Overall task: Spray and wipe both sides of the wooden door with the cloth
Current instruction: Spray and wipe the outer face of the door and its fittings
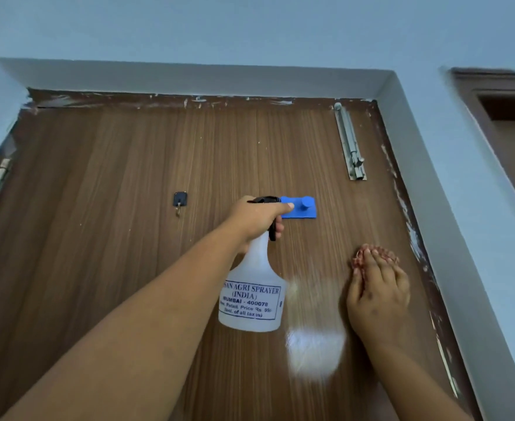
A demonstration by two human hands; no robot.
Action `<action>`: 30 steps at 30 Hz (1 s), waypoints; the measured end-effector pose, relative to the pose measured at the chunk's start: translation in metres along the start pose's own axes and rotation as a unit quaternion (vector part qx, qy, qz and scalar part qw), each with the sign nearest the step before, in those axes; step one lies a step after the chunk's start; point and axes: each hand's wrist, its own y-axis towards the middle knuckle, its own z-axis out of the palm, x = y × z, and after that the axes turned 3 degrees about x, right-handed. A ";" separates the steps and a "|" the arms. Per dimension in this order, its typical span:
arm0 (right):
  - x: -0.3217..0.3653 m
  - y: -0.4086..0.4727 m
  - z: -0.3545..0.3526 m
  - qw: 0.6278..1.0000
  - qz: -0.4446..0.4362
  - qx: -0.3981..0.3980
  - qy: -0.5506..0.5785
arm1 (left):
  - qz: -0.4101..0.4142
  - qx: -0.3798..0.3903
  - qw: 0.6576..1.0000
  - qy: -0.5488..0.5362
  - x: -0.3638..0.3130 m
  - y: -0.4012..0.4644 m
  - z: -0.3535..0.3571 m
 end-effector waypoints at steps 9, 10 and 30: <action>0.046 0.019 0.004 0.997 -0.025 0.007 0.071 | -0.026 0.077 0.981 -0.176 0.028 0.003 -0.020; 0.058 0.023 0.009 0.993 -0.089 0.004 0.075 | -0.023 0.072 0.974 -0.212 0.031 0.003 -0.021; 0.125 0.048 0.034 0.993 -0.080 0.071 -0.044 | 0.008 0.093 0.976 -0.195 0.040 0.002 -0.024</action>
